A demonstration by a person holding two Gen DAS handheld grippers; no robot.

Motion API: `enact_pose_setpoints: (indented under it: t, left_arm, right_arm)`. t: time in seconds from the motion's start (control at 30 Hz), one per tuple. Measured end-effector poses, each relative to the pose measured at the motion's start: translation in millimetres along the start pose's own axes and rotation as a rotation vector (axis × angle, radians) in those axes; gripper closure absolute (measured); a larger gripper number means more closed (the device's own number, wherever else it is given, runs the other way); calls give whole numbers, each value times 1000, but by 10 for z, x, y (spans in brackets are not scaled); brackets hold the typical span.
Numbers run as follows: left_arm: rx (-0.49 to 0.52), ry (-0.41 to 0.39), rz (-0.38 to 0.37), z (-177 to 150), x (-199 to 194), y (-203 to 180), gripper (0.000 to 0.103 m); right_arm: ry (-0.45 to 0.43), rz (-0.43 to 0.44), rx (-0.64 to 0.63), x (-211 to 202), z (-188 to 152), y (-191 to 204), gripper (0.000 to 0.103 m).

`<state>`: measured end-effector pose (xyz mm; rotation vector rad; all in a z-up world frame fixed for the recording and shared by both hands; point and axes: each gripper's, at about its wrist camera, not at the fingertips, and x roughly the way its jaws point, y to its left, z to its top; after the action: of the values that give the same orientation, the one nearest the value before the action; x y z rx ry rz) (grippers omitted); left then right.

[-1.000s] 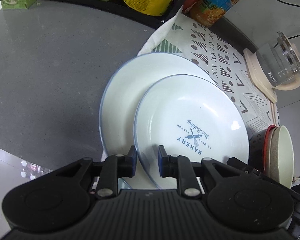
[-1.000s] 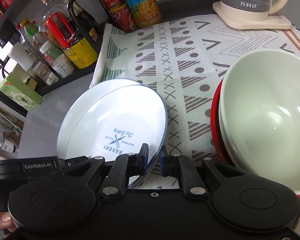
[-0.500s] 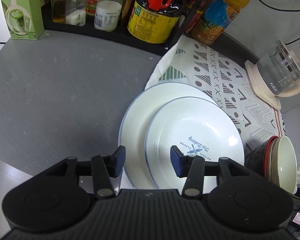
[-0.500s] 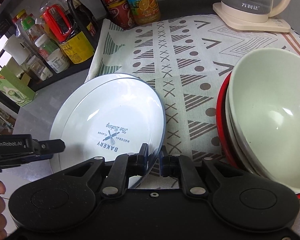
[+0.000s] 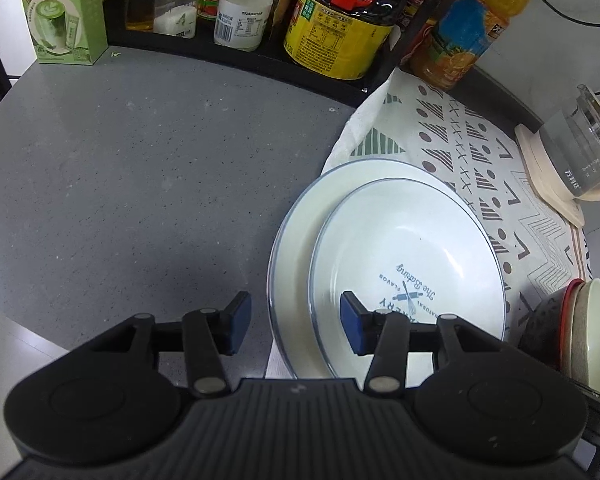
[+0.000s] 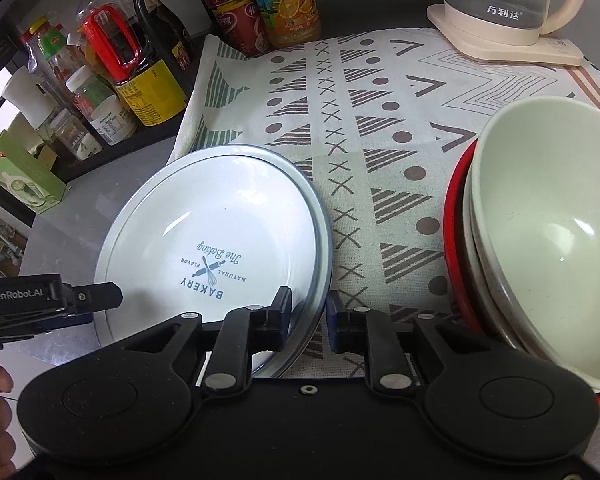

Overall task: Organize plates and bowls
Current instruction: 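Lower the 'BAKERY' plate onto the 'Sweet' plate and open both grippers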

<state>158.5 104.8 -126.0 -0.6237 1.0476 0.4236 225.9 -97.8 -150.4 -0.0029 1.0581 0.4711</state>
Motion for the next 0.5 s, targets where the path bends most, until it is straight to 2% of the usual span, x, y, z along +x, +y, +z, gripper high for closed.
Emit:
enact_pose_setpoints:
  t: [0.07,0.13,0.5]
  left_arm:
    - [-19,-5,3,8,13,32,68]
    - [-36,-6,-25,22,16,63,76]
    - [-44,-15,-27,33,12,85,80]
  right_arm:
    - [4,2,3,-1,0,2,83]
    - [6,4,4,1,-1,4,83]
    - [14,8,5,35,5,15,79]
